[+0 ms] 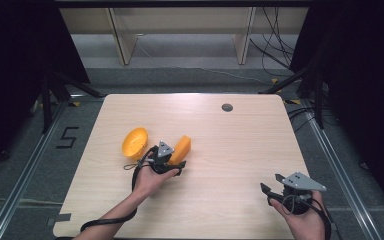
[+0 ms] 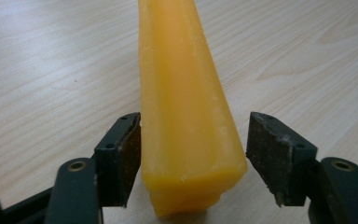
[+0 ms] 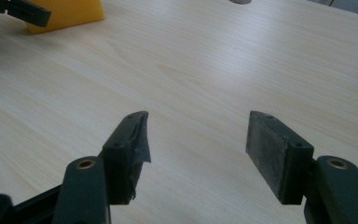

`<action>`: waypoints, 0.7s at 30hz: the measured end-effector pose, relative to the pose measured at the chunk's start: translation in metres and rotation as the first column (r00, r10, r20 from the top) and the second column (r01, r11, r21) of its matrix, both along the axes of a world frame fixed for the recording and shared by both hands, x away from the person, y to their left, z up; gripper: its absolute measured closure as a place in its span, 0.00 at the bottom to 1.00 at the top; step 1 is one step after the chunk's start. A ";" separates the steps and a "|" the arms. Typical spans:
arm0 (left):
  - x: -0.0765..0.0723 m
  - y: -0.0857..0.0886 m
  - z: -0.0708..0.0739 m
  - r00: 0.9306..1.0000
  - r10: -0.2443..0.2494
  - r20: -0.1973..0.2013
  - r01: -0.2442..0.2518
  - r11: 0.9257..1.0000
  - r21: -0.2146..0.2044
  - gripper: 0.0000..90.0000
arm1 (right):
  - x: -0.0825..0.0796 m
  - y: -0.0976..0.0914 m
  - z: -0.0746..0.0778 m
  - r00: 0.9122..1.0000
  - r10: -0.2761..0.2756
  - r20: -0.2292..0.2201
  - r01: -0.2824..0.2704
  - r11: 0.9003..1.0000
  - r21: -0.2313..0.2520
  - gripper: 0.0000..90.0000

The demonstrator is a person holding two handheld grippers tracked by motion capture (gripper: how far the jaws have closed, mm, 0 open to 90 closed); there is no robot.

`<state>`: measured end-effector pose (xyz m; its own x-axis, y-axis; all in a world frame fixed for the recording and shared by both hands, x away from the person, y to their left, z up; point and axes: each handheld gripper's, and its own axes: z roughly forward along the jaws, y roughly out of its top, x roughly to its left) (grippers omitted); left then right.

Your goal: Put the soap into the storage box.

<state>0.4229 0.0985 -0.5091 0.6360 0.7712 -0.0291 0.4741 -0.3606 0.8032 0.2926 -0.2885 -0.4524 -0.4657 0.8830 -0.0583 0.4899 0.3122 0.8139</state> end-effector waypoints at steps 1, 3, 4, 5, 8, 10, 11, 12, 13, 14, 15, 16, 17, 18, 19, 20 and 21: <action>0.001 -0.001 -0.001 1.000 0.001 0.001 -0.001 1.000 0.005 0.42 | 0.000 0.000 0.000 1.000 0.000 -0.003 0.000 1.000 0.003 0.44; 0.003 -0.003 -0.003 1.000 0.006 -0.002 -0.006 1.000 0.010 0.45 | -0.001 0.002 0.000 1.000 -0.018 -0.017 0.018 1.000 0.024 0.44; 0.004 -0.003 -0.004 1.000 0.009 -0.002 -0.008 1.000 0.018 0.49 | -0.002 0.002 0.000 0.999 -0.016 -0.028 0.017 0.999 0.029 0.44; 0.004 -0.003 -0.005 1.000 0.016 -0.014 -0.016 1.000 0.010 0.51 | 0.000 -0.001 0.000 1.000 0.003 -0.018 -0.003 1.000 0.013 0.44; 0.006 0.000 -0.005 1.000 0.030 -0.006 -0.030 0.999 0.042 0.64 | -0.001 0.000 0.000 1.000 -0.004 -0.023 0.004 1.000 0.024 0.44; 0.006 0.002 -0.005 0.999 0.041 -0.003 -0.041 0.998 0.050 0.66 | 0.000 -0.001 -0.001 1.000 0.007 -0.012 -0.007 1.000 0.013 0.44; 0.006 0.003 -0.005 0.999 0.041 0.002 -0.041 0.997 0.061 0.66 | 0.000 -0.001 -0.001 1.000 0.007 -0.012 -0.007 1.000 0.013 0.44; 0.005 0.002 -0.005 0.999 0.049 0.005 -0.049 0.997 0.054 0.67 | 0.001 -0.001 -0.001 1.000 0.009 -0.006 -0.009 1.000 0.008 0.44; 0.005 0.002 -0.005 0.999 0.046 0.005 -0.046 0.998 0.050 0.67 | 0.001 -0.001 -0.001 1.000 0.009 -0.006 -0.009 1.000 0.008 0.44; 0.004 0.002 -0.004 0.999 0.046 0.004 -0.047 0.997 0.065 0.67 | 0.001 -0.001 -0.001 1.000 0.005 0.003 -0.005 1.000 0.002 0.44; 0.003 -0.001 -0.005 0.998 0.062 0.022 -0.063 0.997 0.041 0.67 | 0.000 -0.001 -0.001 1.000 0.004 0.003 -0.004 1.000 0.000 0.44; 0.002 -0.002 -0.006 0.996 0.082 0.034 -0.082 0.997 0.013 0.67 | 0.000 -0.001 -0.001 1.000 0.004 -0.001 -0.004 1.000 0.002 0.44; 0.002 -0.001 -0.004 0.997 0.076 0.021 -0.076 0.997 0.011 0.67 | 0.000 0.000 -0.001 1.000 0.009 -0.022 -0.009 1.000 0.021 0.44; 0.002 0.000 -0.001 0.997 0.071 0.026 -0.071 0.997 0.027 0.67 | 0.000 0.000 -0.001 1.000 0.009 -0.022 -0.009 1.000 0.021 0.44; 0.002 -0.002 0.001 0.995 0.100 0.024 -0.099 0.995 -0.009 0.67 | 0.000 -0.001 -0.001 1.000 0.009 -0.018 -0.009 1.000 0.017 0.44; 0.002 -0.002 0.002 0.992 0.122 0.025 -0.121 0.992 -0.036 0.67 | 0.000 -0.001 -0.001 1.000 0.005 -0.015 -0.005 1.000 0.011 0.44; 0.001 -0.003 0.004 0.990 0.135 0.033 -0.134 0.990 -0.034 0.67 | 0.000 -0.001 0.000 1.000 0.007 -0.011 -0.006 1.000 0.007 0.44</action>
